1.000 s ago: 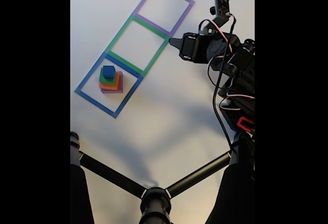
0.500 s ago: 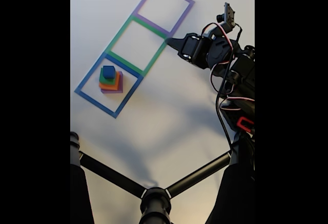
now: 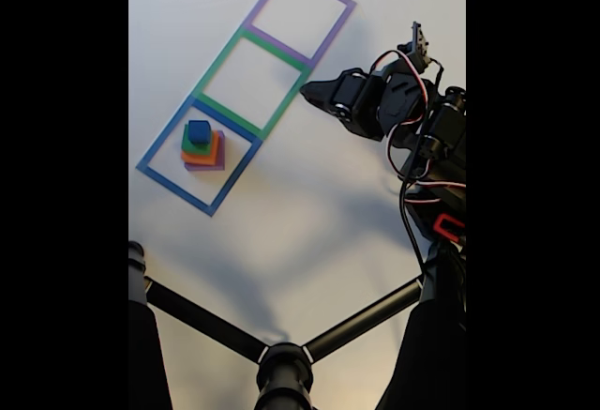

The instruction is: Tower of hanoi

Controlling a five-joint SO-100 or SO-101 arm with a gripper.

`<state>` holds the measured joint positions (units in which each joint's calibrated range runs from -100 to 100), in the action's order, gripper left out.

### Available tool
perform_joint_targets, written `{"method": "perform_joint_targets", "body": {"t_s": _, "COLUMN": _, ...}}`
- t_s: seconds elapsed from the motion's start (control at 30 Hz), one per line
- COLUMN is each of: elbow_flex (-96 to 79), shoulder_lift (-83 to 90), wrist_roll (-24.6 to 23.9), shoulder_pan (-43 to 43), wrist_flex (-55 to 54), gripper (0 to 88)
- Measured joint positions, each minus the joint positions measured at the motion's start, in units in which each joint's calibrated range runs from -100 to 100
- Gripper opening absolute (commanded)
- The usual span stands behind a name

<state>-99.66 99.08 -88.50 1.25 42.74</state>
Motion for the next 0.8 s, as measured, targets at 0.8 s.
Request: {"method": "perform_joint_targets", "body": {"t_s": 0.8, "elbow_flex": 0.0, "shoulder_lift": 0.08, "wrist_roll": -11.12, "shoulder_pan": 0.0, "wrist_flex": 11.56, "gripper": 6.3}}
